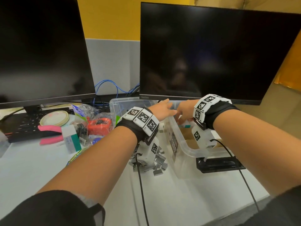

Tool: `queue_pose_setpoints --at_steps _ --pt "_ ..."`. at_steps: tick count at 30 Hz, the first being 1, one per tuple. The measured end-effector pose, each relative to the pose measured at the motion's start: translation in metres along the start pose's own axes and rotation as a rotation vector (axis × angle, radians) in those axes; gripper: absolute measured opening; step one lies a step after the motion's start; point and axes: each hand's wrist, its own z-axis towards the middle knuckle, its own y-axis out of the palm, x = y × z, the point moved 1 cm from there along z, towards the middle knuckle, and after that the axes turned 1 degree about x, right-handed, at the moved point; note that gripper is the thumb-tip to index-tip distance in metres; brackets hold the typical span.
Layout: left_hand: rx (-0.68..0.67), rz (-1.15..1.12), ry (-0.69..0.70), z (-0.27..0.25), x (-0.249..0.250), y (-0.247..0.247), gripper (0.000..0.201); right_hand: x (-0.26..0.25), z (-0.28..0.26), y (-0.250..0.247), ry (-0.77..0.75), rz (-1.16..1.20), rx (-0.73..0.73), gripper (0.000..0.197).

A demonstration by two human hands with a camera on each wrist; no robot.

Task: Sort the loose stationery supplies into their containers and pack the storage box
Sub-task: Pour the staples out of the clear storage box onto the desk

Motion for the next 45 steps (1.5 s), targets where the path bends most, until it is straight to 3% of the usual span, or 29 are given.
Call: queue_pose_setpoints --at_steps 7,12,16,22,26,32,38,45 --pt "0.004 -0.026 0.006 0.001 -0.001 0.001 0.051 -0.005 0.012 0.005 0.073 -0.027 0.005 0.042" --pt "0.007 -0.035 0.009 0.002 0.000 0.001 0.050 0.000 0.002 0.005 0.006 0.004 0.068 0.027" --pt "0.009 -0.070 0.006 0.004 -0.001 0.004 0.054 0.010 0.004 0.004 0.000 0.017 0.126 0.034" --pt "0.159 -0.177 -0.003 0.005 0.004 0.006 0.044 0.015 -0.003 0.009 -0.012 0.126 0.133 0.036" --pt "0.214 -0.341 0.041 0.004 0.010 0.005 0.019 0.019 -0.016 0.002 -0.043 0.166 0.168 0.028" --pt "0.222 -0.611 0.107 -0.003 0.022 -0.003 0.033 0.029 -0.027 -0.005 0.022 0.184 0.244 0.013" --pt "0.216 -0.821 0.003 -0.009 0.003 0.005 0.035 0.018 -0.028 0.001 -0.012 0.128 0.191 0.033" --pt "0.169 -1.066 -0.039 -0.019 -0.004 0.006 0.038 -0.005 -0.023 -0.001 -0.014 0.074 0.173 0.021"
